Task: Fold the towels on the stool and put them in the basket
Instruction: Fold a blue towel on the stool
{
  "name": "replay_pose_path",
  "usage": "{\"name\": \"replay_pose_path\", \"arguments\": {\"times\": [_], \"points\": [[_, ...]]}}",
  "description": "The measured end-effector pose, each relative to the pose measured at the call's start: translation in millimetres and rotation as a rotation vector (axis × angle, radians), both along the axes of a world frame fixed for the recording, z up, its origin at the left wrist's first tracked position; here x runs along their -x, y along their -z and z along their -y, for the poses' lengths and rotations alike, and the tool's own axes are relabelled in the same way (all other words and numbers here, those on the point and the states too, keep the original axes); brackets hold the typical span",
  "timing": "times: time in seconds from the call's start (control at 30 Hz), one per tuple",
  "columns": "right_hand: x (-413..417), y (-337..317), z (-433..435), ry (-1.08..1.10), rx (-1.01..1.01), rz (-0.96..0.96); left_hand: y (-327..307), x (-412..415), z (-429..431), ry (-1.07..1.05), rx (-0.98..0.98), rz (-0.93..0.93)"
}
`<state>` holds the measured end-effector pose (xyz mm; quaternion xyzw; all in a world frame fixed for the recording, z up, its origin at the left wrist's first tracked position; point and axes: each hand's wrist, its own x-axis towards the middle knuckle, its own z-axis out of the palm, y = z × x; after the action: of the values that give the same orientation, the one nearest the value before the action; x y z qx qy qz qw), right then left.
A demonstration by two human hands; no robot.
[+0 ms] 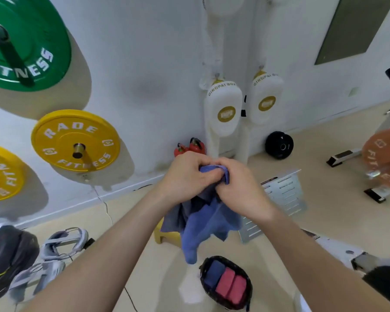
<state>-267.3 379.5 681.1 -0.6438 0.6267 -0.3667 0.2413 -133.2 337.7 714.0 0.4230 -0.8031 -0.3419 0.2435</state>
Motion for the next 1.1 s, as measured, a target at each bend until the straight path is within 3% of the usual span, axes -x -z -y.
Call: {"name": "replay_pose_path", "arguments": {"times": [0.2, 0.33, 0.43, 0.63, 0.87, 0.97, 1.1], "points": [[9, 37, 62, 0.196, -0.094, -0.378, 16, -52, 83, 0.110, 0.032, 0.239], [9, 63, 107, 0.263, -0.209, -0.570, 70, -106, 163, 0.137, 0.136, 0.574], [-3, 97, 149, 0.308, -0.395, -0.666, 120, -153, 234, 0.151, 0.140, 0.709], [-22, 167, 234, 0.475, -0.583, -0.576, 202, -208, 339, 0.070, 0.205, 0.696], [-14, 218, 284, 0.743, -0.219, -0.490, 258, -217, 415, -0.296, 0.340, 0.508], [0, 289, 281, 0.750, -0.119, -0.516, 334, -237, 418, -0.376, 0.330, 0.415], [-9, 449, 253, 0.667, -0.187, -0.407, 482, -258, 392, -0.285, 0.212, 0.520]]}}
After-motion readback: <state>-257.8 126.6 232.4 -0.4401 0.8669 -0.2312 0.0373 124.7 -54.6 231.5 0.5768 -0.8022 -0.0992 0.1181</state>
